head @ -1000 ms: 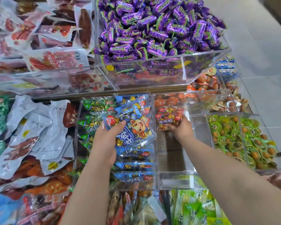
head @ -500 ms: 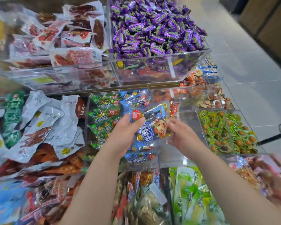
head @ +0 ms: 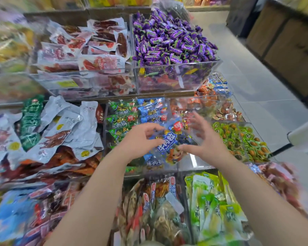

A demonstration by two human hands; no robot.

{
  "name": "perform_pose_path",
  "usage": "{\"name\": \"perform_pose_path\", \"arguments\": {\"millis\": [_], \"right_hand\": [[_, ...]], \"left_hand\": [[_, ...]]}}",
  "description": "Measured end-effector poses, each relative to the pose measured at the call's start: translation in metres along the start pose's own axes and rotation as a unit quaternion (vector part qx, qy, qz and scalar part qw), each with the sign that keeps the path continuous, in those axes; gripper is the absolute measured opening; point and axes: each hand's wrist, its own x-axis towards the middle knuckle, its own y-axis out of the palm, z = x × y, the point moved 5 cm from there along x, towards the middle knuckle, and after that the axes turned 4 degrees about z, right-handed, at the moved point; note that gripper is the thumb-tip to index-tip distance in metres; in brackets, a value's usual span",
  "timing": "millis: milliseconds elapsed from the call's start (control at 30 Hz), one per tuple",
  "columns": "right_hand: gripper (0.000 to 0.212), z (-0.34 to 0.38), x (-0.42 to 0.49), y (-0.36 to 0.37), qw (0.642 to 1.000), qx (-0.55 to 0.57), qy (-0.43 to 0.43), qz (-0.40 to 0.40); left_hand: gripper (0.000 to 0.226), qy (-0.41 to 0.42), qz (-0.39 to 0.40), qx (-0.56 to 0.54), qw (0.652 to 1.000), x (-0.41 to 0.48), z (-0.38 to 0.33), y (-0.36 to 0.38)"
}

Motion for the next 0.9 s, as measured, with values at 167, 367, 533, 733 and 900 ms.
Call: {"name": "perform_pose_path", "arguments": {"millis": [167, 367, 533, 733, 900], "right_hand": [[0.048, -0.007, 0.000, 0.006, 0.997, -0.067, 0.042, 0.024], [0.035, -0.057, -0.014, 0.008, 0.968, 0.201, 0.132, -0.064], [0.031, -0.057, -0.008, 0.061, 0.982, 0.139, 0.117, 0.048], [0.037, -0.061, 0.007, 0.086, 0.996, 0.017, 0.077, 0.042], [0.042, -0.067, 0.006, 0.094, 0.993, 0.074, 0.094, 0.008]], "left_hand": [[0.050, 0.037, 0.078, 0.074, 0.993, 0.005, 0.003, 0.009], [0.114, 0.007, 0.113, 0.484, 0.868, 0.022, 0.061, 0.020], [0.096, 0.047, 0.100, 0.523, 0.845, 0.047, 0.076, 0.009], [0.101, 0.072, 0.125, 0.516, 0.844, 0.055, 0.086, -0.004], [0.095, 0.071, 0.158, 0.489, 0.855, 0.062, 0.090, -0.013]]}}
